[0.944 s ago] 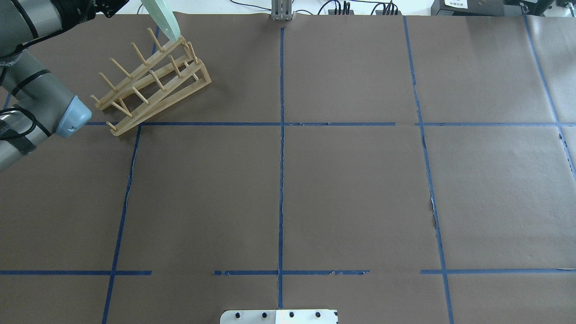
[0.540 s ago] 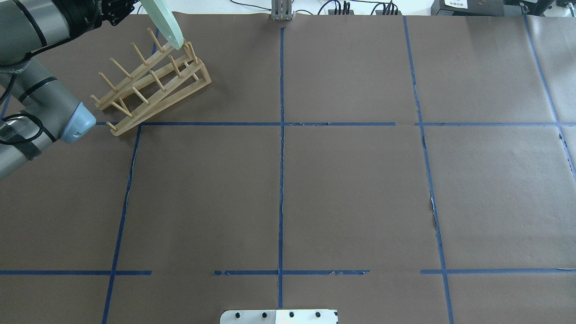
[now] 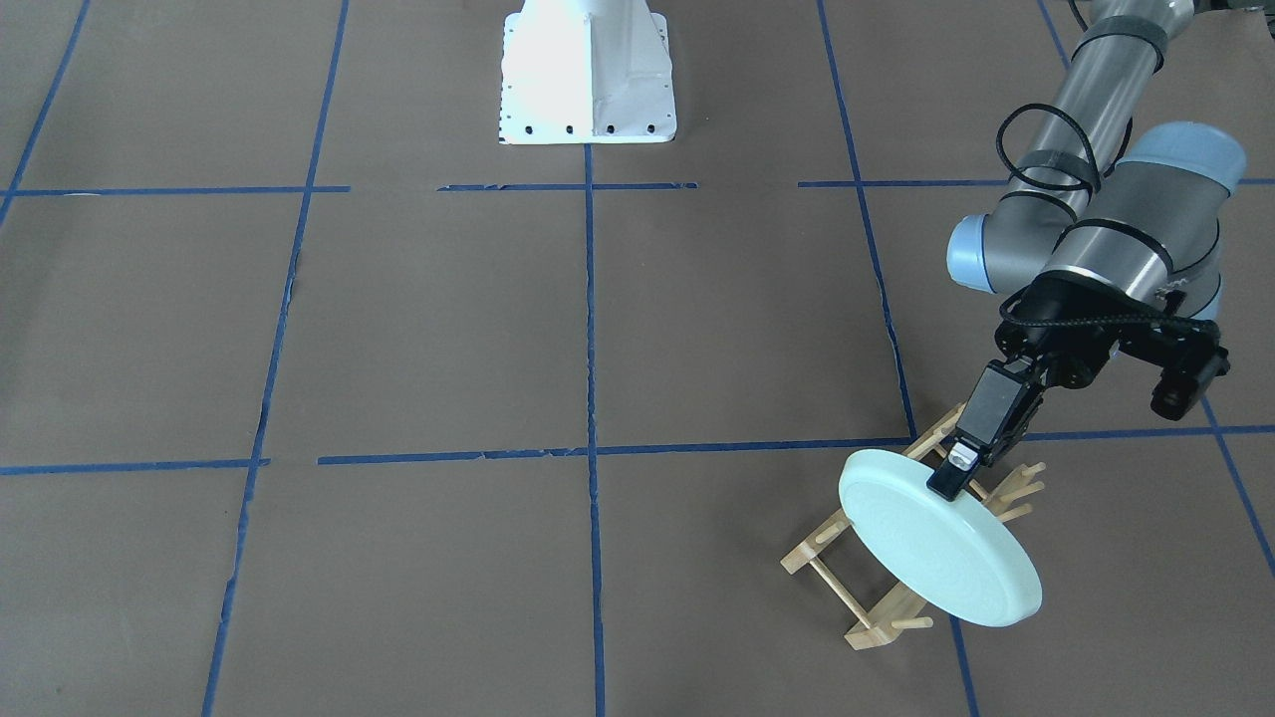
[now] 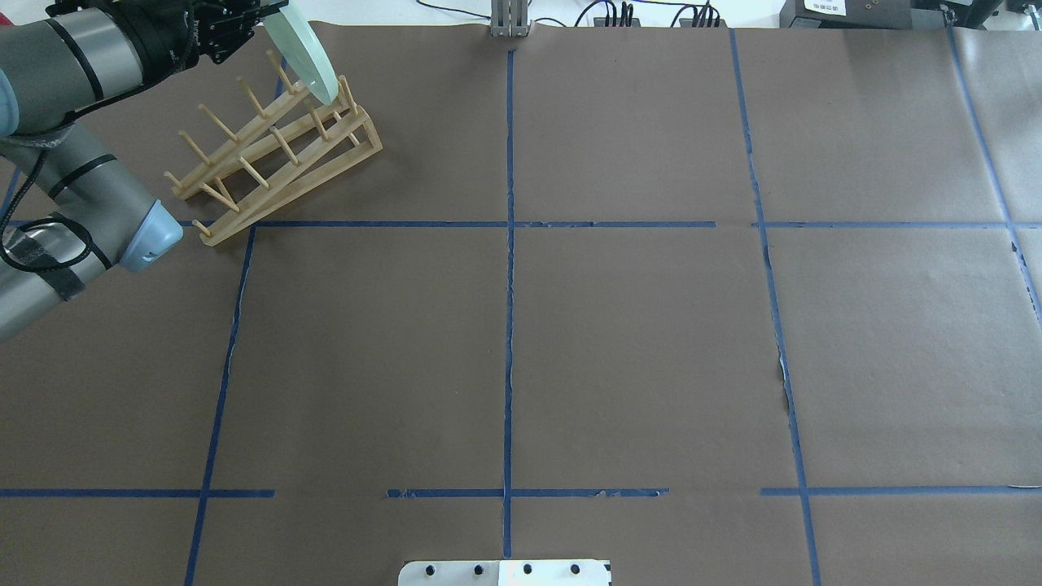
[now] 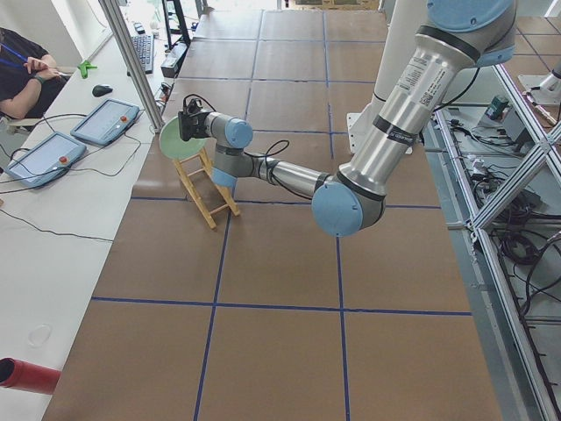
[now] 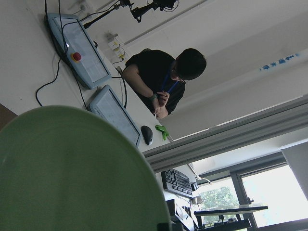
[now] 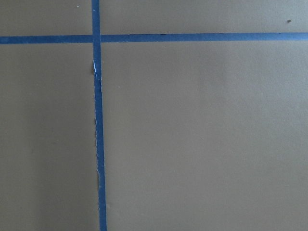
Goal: Place plate on rack
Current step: 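Lower the plate with the left gripper between the rack's pegs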
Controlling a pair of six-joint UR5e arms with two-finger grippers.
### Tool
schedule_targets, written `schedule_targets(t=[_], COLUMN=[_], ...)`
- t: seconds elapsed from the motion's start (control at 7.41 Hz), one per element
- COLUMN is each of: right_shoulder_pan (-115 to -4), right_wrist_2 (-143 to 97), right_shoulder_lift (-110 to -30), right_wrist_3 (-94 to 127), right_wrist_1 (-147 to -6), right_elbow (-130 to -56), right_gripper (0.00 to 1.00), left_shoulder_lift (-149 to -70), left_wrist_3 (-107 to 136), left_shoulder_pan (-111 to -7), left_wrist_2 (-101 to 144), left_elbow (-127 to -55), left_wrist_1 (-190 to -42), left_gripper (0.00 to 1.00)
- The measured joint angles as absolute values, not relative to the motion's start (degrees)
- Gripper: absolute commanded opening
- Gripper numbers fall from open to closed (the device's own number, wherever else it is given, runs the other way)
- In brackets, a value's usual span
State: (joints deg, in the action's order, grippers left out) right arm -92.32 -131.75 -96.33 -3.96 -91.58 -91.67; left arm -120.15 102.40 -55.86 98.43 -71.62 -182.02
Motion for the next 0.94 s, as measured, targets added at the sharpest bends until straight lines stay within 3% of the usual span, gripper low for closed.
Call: schedule_targets(t=[0.54,0.67,0.81,0.94], right_shoulder_pan=[-92.32,-92.31,-92.31,-92.32], right_wrist_2=[-131.75,-131.75,-131.75,-131.75], right_shoulder_lift=[-96.33,-96.33,-96.33,-96.33], right_wrist_3=[-4.02,-4.03,-4.02,-4.00], right_wrist_1=[-91.58,-91.58,-91.58,-91.58], right_elbow=[-91.67,-91.67,-91.67,-91.67], right_gripper=[1.00,1.00,1.00,1.00], left_shoulder_lift=[-120.12,-120.09,-120.09,-120.11], left_wrist_3=[102.46,102.42,102.41,102.38], left_shoulder_pan=[-54.31,-54.23,-54.19,-54.13], left_wrist_2=[97.00,96.96,96.95,96.93], left_elbow=[-70.36,-69.85,-69.41,-69.13], left_wrist_1=[-182.02,-182.02,-182.02,-182.01], left_gripper=[0.00,0.21,0.99,1.00])
